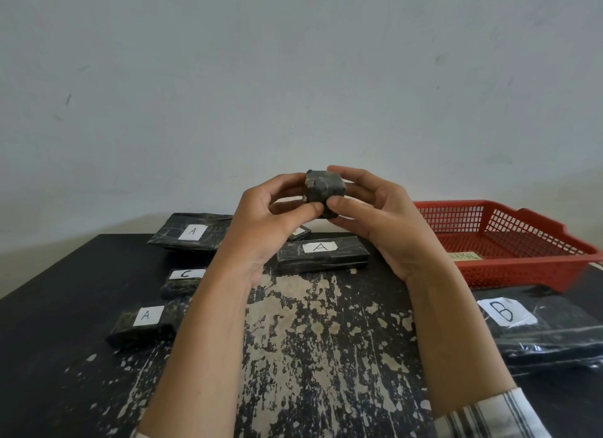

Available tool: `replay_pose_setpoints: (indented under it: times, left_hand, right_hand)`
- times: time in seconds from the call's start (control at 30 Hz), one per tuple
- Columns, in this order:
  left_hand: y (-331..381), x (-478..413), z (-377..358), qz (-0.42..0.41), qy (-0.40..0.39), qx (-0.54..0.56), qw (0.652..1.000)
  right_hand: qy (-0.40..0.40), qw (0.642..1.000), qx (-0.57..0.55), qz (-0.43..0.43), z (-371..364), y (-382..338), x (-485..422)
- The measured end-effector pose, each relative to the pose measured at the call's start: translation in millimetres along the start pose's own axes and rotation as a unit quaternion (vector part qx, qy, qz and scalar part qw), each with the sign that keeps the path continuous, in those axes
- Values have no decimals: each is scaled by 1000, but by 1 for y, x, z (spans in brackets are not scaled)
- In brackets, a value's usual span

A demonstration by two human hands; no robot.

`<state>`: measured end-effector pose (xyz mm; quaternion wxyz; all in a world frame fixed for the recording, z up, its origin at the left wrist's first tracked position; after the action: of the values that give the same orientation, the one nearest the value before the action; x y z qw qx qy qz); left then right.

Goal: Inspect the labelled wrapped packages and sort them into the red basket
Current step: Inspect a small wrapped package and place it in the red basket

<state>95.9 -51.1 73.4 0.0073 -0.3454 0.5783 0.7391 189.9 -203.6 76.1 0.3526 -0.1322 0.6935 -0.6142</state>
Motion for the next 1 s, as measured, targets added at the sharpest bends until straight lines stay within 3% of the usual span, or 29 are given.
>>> replay_pose_setpoints:
  times: [0.17,0.57,1.0]
  left_hand:
    - [0,0,3,29,-36,30,998]
    - [2,1,1,54,34,56,996]
    - [3,1,1,29,6,34,999]
  right_hand:
    - [-6,999,22,33,-1,-1,1]
    - [-46,998,26,32,-5,-4,4]
    - [15,1000,-3,12,-2,-2,3]
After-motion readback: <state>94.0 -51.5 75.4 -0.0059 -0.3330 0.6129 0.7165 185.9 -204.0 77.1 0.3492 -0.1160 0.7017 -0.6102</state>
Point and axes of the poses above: each hand's wrist, its own x-axis away from the middle knuckle, its own z-axis out of the back of the hand, y = z × x, the point moved 2 cm from there along -x, towards the middle knuckle, and after that the axes turned 5 degrees about -z, right-handed, at the moved point
